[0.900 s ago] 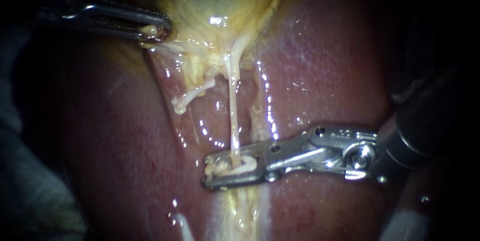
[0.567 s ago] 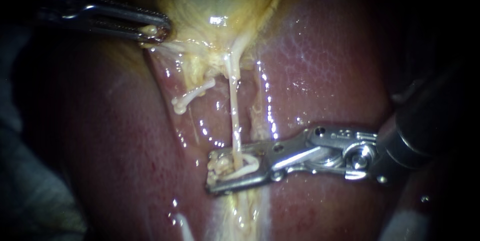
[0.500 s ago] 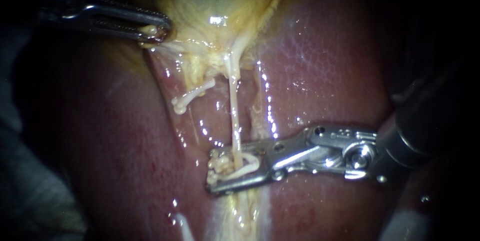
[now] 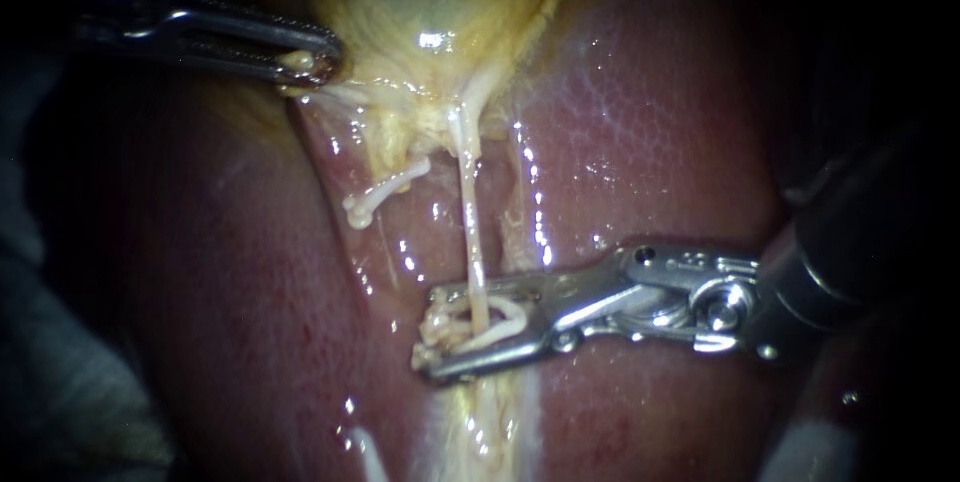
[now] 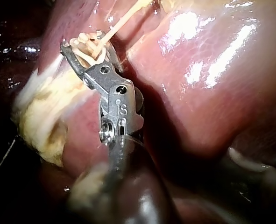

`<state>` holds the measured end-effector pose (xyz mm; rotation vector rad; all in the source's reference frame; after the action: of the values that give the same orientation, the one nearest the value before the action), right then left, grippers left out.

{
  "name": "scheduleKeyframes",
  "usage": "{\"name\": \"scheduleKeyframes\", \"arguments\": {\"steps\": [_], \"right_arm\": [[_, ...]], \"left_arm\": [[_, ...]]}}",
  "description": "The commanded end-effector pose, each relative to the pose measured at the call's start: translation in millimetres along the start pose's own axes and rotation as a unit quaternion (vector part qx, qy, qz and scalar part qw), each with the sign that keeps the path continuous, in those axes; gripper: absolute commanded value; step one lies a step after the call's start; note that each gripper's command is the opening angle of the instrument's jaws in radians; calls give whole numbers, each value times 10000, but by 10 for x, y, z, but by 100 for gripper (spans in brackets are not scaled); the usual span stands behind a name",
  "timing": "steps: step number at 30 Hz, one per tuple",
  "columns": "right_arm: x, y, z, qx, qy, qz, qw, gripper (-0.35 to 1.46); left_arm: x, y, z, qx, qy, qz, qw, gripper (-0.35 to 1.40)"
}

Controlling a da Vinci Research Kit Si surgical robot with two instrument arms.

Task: Clipping first clip right tube

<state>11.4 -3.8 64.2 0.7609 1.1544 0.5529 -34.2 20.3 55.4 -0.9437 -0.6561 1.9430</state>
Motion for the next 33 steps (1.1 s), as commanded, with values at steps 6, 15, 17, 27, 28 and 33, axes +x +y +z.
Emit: {"name": "scheduleKeyframes", "arguments": {"steps": [6, 15, 17, 27, 28, 33], "right_arm": [[0, 6, -10, -22, -18, 3, 10000, 50], [0, 3, -12, -15, -20, 2, 10000, 50], [0, 1, -11, 18, 47, -23, 10000, 49], [0, -9, -8, 587, 544, 418, 9959, 49], [0, -11, -8, 635, 585, 448, 9953, 49], [0, -22, -6, 927, 512, 509, 9931, 47]], "left_arm": [[0, 0, 0, -2, -1, 1, 10000, -35], [0, 0, 0, -2, -1, 2, 10000, -35], [0, 0, 0, -2, -1, 2, 10000, -35], [-1, 0, 0, 0, 1, 4, 10000, -35], [-1, 0, 0, 0, 1, 4, 10000, -35], [-1, 0, 1, 0, 1, 4, 10000, -35]]}}
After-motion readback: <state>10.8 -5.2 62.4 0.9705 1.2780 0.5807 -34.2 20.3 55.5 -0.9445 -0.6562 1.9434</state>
